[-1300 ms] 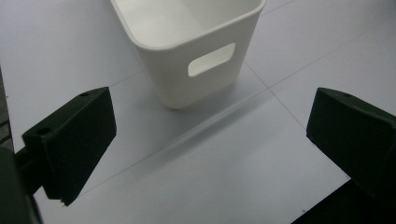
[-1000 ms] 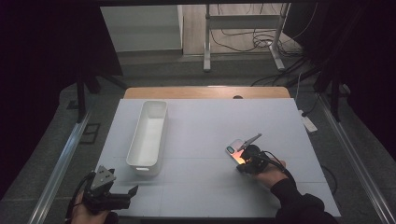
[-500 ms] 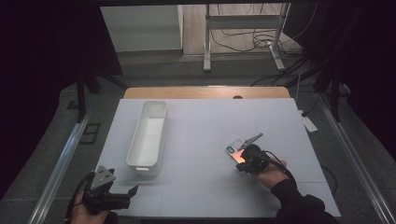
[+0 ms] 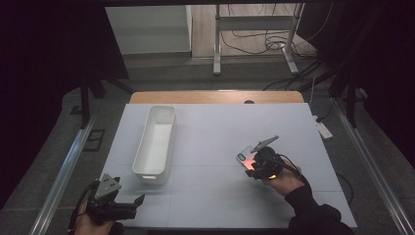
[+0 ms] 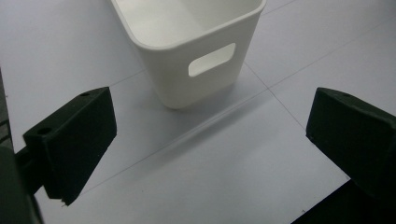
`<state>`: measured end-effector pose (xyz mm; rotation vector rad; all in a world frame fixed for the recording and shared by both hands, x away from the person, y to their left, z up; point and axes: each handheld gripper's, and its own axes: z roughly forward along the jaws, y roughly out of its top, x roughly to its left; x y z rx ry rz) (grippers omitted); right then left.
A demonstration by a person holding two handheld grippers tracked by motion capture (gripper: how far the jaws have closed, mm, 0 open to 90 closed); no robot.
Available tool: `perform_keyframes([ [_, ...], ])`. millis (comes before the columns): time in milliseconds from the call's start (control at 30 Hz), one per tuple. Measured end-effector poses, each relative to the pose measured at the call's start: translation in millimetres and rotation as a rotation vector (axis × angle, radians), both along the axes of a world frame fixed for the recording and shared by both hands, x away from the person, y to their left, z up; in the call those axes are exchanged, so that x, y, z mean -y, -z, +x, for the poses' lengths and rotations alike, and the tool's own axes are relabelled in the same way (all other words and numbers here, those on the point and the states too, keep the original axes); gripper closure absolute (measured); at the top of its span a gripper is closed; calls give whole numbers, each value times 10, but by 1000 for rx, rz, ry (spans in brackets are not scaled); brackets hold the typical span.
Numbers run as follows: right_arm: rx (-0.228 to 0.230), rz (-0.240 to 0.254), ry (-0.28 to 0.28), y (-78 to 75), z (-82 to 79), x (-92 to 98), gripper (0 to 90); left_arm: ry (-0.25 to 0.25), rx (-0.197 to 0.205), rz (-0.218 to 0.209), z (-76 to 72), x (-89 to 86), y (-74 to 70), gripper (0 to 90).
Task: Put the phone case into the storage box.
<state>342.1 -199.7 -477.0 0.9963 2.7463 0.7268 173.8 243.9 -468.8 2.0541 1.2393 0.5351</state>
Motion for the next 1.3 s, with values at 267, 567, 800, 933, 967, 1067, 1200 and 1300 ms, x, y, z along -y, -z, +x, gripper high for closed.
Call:
perform_keyframes([
  [267,35,-8,30,-24,42,16,342,1,0,1,0,-1,1,24],
  [567,42,-2,96,-25,130,128,97,2,-1,-1,0,1,1,24],
  [800,38,8,137,-24,193,215,0,1,0,2,0,2,1,25],
  [933,29,23,156,-34,238,278,0,1,0,2,1,2,1,25],
  [967,26,22,160,-31,246,285,0,2,-1,2,1,2,1,25],
  [1067,18,13,156,-12,262,289,0,2,-1,2,2,3,1,25],
  [1200,20,1,157,11,265,271,0,2,0,2,1,2,1,25],
  [1300,15,-18,152,64,268,260,0,3,0,2,0,1,1,25],
])
